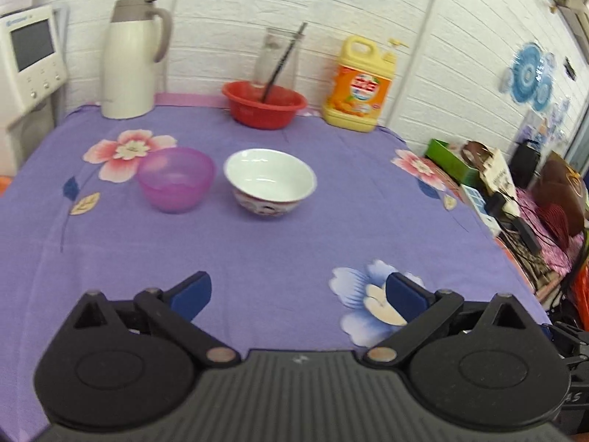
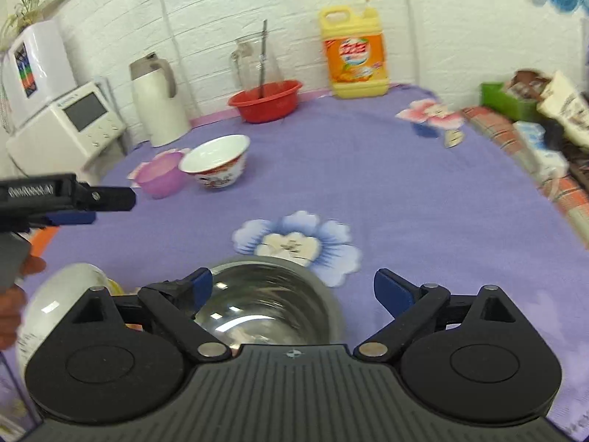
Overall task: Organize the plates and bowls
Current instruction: 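Grasp the rim of the red-patterned white bowl with the left tool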
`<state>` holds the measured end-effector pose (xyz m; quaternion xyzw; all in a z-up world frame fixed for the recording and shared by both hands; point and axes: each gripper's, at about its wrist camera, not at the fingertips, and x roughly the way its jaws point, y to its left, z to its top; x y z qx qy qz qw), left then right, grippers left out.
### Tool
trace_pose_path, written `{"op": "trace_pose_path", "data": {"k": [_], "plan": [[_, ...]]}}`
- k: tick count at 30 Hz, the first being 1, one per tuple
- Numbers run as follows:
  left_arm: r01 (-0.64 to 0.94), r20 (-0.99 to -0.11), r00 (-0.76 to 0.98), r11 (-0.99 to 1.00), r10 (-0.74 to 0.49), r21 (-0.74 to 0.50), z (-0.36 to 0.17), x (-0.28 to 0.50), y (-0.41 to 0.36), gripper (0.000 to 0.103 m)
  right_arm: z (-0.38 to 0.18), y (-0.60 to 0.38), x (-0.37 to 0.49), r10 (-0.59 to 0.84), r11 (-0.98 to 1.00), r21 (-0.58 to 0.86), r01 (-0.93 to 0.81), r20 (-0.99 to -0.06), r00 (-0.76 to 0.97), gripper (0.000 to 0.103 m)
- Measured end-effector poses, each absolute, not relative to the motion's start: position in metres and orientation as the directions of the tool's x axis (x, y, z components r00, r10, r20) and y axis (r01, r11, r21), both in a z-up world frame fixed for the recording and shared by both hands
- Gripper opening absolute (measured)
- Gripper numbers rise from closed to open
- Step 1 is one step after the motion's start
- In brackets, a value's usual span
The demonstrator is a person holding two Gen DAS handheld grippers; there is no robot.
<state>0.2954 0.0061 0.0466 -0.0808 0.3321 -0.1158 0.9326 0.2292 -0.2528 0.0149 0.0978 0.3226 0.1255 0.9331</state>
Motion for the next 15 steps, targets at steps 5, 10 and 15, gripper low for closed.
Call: {"op": "trace_pose_path", "data": {"k": [5, 10, 15], "plan": [[0.107, -0.617, 0.751, 0.966, -0.235, -0.237, 0.043, 0.318, 0.031, 0.1, 0.029, -0.236, 0.28, 0.363, 0.926, 0.328, -0.185, -0.643, 0.674, 0.103], [0.071, -0.661, 0.721, 0.971, -0.208, -0.228, 0.036, 0.351, 0.035, 0.1, 0.034, -0.213, 0.329, 0.403, 0.914, 0.254, -0.315, -0.651, 0.643, 0.103], [0.003, -0.611, 0.72, 0.882, -0.329, -0.472, 0.025, 0.386, 0.045, 0.1, 0.031, -0.197, 0.4, 0.313, 0.941, 0.143, -0.306, -0.708, 0.632, 0.103]]}}
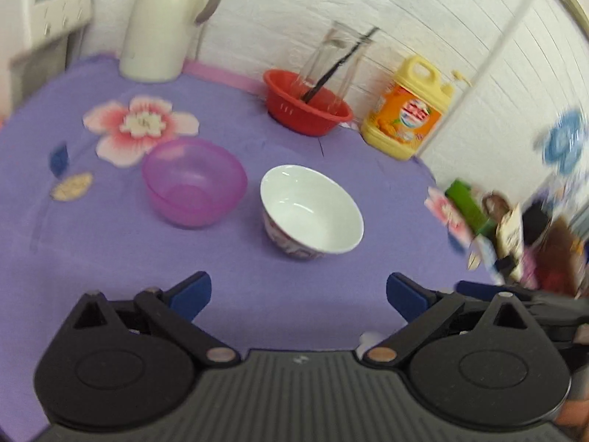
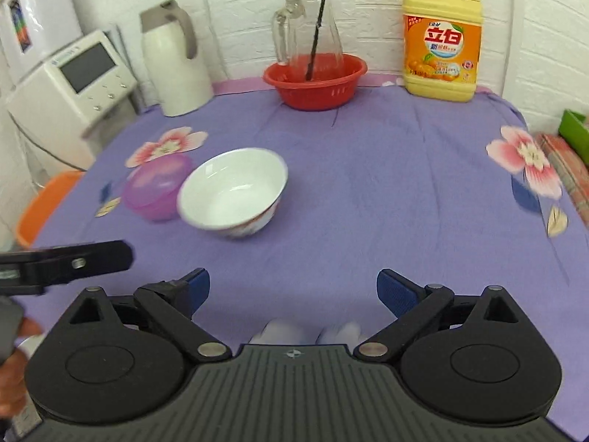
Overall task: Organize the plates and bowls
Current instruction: 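Grasp the rim of the red-patterned white bowl with the left tool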
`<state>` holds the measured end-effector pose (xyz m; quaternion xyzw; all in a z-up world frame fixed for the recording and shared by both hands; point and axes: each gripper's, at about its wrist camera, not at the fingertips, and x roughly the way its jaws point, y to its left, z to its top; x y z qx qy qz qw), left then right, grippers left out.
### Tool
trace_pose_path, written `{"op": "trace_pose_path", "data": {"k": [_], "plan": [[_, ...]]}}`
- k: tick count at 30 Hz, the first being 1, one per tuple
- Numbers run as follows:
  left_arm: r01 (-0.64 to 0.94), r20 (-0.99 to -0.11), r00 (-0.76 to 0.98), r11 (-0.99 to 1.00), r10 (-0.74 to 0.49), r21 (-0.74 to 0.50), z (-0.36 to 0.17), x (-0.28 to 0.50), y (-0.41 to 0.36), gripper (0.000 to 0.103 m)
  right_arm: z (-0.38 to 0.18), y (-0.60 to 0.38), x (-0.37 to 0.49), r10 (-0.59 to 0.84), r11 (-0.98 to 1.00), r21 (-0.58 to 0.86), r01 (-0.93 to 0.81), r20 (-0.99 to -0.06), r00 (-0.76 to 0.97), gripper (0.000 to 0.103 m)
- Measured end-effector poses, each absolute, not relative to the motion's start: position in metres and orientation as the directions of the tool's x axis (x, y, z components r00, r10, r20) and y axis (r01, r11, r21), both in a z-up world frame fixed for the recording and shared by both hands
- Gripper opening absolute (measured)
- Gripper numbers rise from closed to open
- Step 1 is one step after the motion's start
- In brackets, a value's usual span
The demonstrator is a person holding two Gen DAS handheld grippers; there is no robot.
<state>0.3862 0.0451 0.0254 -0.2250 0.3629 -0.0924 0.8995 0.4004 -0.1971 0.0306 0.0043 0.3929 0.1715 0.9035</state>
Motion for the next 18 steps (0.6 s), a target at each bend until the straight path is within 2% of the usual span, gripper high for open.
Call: {"op": "trace_pose_path", "data": {"k": [2, 6, 9, 14, 15, 17, 18], "plan": [[-0.091, -0.633, 0.698, 0.836, -0.335, -0.542, 0.016, 0.408, 0.045, 0.1, 0.026, -0.194, 0.43, 0.308, 0.942, 0.138, -0.305, -0.716, 0.627, 0.103], [-0.232, -0.677, 0.67, 0.779, -0.306, -0.582, 0.002, 0.444, 0.041, 0.1, 0.012, -0.186, 0.477, 0.295, 0.946, 0.138, -0.294, -0.742, 0.602, 0.103], [-0.278, -0.679, 0.687, 0.769, -0.26, -0.576, -0.001, 0.46, 0.038, 0.1, 0.002, -0.175, 0.495, 0.282, 0.943, 0.1, -0.319, -0.75, 0.598, 0.103], [-0.31, -0.682, 0.684, 0.742, -0.261, -0.595, -0.01, 0.474, 0.032, 0.097, -0.009, -0.152, 0.505, 0.307, 0.914, 0.057, -0.401, -0.745, 0.592, 0.103], [-0.311, -0.683, 0.682, 0.741, -0.263, -0.596, -0.013, 0.477, 0.031, 0.093, -0.01, -0.146, 0.507, 0.312, 0.906, 0.045, -0.421, -0.743, 0.592, 0.103], [-0.296, -0.671, 0.678, 0.723, -0.301, -0.624, -0.018, 0.485, 0.033, 0.077, -0.014, -0.137, 0.507, 0.32, 0.891, 0.027, -0.453, -0.744, 0.586, 0.103], [-0.286, -0.663, 0.675, 0.713, -0.325, -0.64, -0.02, 0.487, 0.034, 0.064, -0.016, -0.133, 0.508, 0.326, 0.885, 0.028, -0.465, -0.75, 0.576, 0.103]]}}
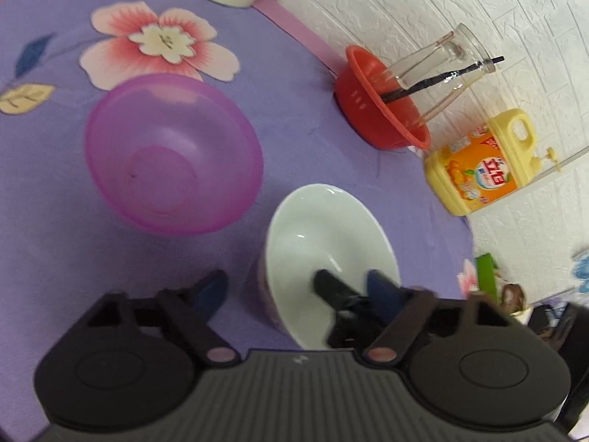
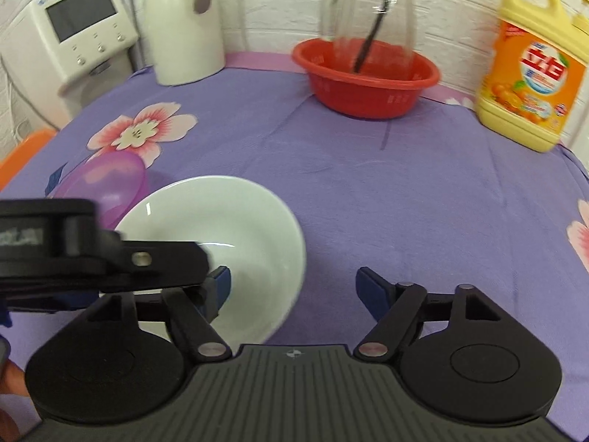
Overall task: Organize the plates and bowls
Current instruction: 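Grasp the rim of the red-patterned white bowl with the left tool, then lower the white bowl into the steel bowl and open the left tool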
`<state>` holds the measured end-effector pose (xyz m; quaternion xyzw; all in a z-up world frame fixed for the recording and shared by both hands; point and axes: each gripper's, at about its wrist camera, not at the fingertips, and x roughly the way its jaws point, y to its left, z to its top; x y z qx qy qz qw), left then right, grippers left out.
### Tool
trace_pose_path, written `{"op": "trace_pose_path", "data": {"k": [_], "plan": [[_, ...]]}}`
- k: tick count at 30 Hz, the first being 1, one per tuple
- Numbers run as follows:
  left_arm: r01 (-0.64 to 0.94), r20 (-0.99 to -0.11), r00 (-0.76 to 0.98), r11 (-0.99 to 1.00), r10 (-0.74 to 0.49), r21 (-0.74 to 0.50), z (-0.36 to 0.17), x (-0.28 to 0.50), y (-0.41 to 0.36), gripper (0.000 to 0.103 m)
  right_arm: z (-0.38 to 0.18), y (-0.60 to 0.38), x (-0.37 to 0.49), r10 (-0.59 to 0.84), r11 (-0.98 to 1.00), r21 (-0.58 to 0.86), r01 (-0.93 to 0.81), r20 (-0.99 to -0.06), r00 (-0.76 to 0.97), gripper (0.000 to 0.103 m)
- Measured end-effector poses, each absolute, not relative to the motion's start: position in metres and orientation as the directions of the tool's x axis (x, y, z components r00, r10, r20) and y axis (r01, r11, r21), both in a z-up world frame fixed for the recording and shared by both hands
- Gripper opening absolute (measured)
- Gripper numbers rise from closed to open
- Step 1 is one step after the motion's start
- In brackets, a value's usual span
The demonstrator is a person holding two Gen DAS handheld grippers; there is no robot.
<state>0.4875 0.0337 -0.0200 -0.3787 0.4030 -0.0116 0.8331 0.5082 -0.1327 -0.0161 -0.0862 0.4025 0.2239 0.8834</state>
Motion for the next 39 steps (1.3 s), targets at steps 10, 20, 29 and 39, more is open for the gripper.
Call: {"op": "trace_pose_path", "data": {"k": [10, 20, 29, 39], "plan": [[-0.184, -0.659, 0.664, 0.777, -0.354, -0.602, -0.009, 0.474, 0.025, 0.045, -0.007, -0.13, 0.473, 0.395, 0.858, 0.089, -0.506, -0.745, 0.538, 0.088], [-0.066, -0.62, 0.673, 0.802, -0.403, -0.593, 0.029, 0.4, -0.005, 0.044, 0.037, -0.147, 0.394, 0.331, 0.877, 0.007, -0.48, -0.733, 0.594, 0.097], [0.067, -0.624, 0.619, 0.824, -0.477, -0.563, 0.032, 0.303, -0.054, 0.044, 0.044, -0.175, 0.28, 0.237, 0.902, -0.082, -0.424, -0.725, 0.646, 0.103], [0.119, -0.699, 0.518, 0.851, -0.493, -0.511, -0.003, 0.248, -0.094, 0.045, 0.003, -0.207, 0.216, 0.214, 0.927, -0.036, -0.374, -0.767, 0.605, 0.103]]}}
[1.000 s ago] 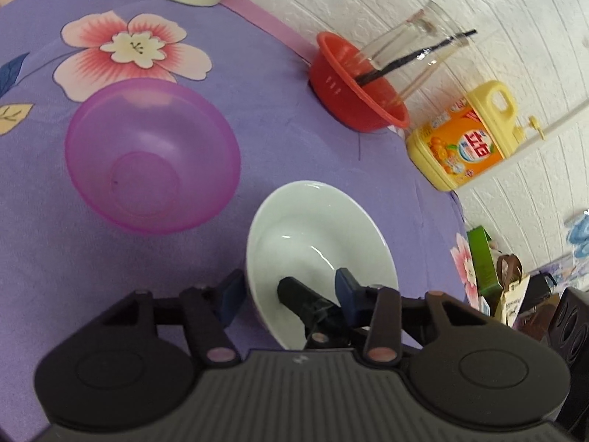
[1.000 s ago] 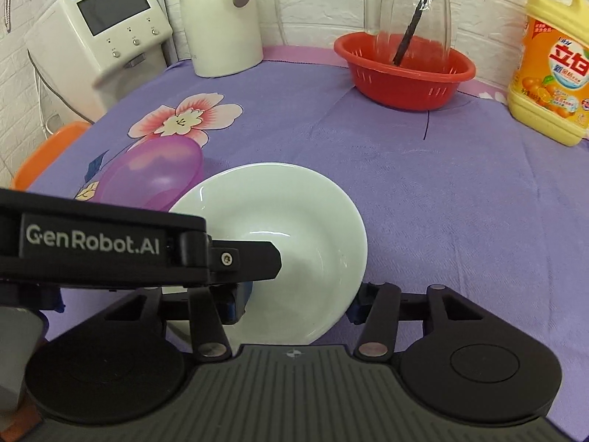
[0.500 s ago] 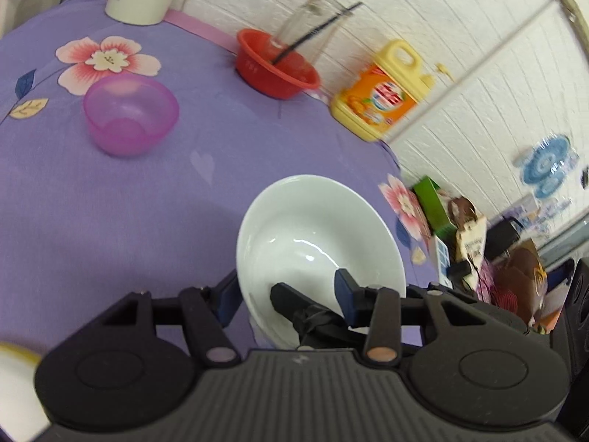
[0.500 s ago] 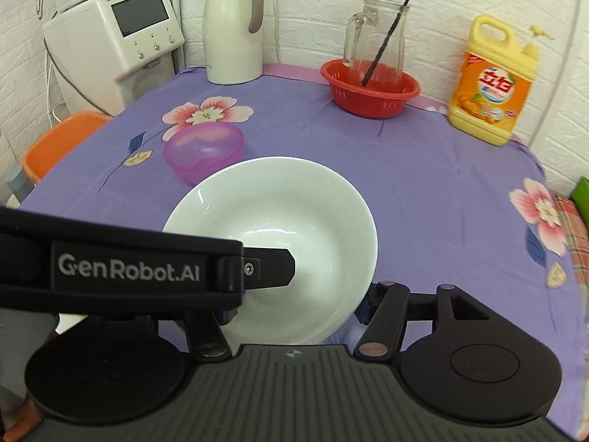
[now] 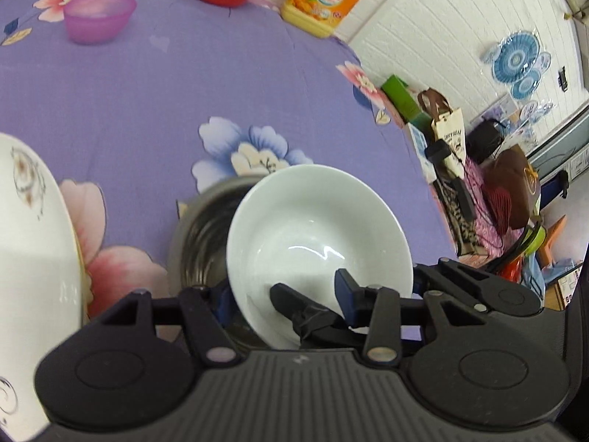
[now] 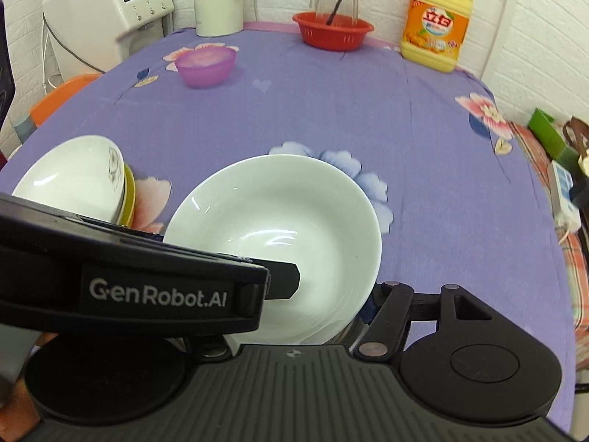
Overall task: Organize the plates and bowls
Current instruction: 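Lower the white bowl into the steel bowl and open the left tool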
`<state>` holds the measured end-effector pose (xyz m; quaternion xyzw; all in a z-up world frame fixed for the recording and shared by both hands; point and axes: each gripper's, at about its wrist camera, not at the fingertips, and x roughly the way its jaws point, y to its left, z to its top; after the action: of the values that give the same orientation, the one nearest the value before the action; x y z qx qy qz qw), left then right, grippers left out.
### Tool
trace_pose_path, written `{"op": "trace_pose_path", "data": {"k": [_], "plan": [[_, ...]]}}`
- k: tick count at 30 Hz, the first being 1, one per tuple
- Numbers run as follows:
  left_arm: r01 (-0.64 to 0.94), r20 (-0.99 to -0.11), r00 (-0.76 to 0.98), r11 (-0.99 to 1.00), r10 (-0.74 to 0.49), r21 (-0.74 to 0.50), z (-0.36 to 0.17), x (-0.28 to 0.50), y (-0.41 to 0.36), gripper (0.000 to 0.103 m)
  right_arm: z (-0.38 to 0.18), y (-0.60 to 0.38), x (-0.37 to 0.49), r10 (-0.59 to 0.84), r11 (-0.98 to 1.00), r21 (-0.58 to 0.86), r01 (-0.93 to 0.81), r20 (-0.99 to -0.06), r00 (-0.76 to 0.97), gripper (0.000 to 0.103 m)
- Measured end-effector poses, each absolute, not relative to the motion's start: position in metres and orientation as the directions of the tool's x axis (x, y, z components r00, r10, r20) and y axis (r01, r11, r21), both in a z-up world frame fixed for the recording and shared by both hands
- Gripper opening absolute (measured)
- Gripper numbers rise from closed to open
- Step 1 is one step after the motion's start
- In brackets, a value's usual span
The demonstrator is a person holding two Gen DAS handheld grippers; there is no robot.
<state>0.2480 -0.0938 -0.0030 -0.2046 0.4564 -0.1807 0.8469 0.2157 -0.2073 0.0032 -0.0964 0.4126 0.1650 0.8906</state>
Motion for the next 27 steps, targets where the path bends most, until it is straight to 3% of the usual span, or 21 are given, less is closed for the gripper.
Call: {"op": "trace_pose_path", "data": {"k": [5, 7, 14, 27], "plan": [[0.128, -0.703, 0.526, 0.861, -0.479, -0.492, -0.004, 0.249, -0.093, 0.049, -0.001, -0.213, 0.211, 0.253, 0.928, 0.012, -0.372, -0.756, 0.604, 0.101], [0.126, -0.705, 0.521, 0.86, -0.481, -0.494, -0.003, 0.251, -0.09, 0.068, 0.002, -0.217, 0.209, 0.268, 0.927, 0.027, -0.373, -0.743, 0.614, 0.099], [0.161, -0.691, 0.545, 0.868, -0.475, -0.47, 0.015, 0.254, -0.083, 0.082, 0.02, -0.23, 0.201, 0.268, 0.936, 0.02, -0.351, -0.686, 0.677, 0.103], [0.204, -0.604, 0.711, 0.928, -0.359, -0.311, 0.059, 0.243, -0.063, 0.083, 0.02, -0.235, 0.209, 0.296, 0.942, 0.081, -0.327, -0.665, 0.686, 0.103]]}}
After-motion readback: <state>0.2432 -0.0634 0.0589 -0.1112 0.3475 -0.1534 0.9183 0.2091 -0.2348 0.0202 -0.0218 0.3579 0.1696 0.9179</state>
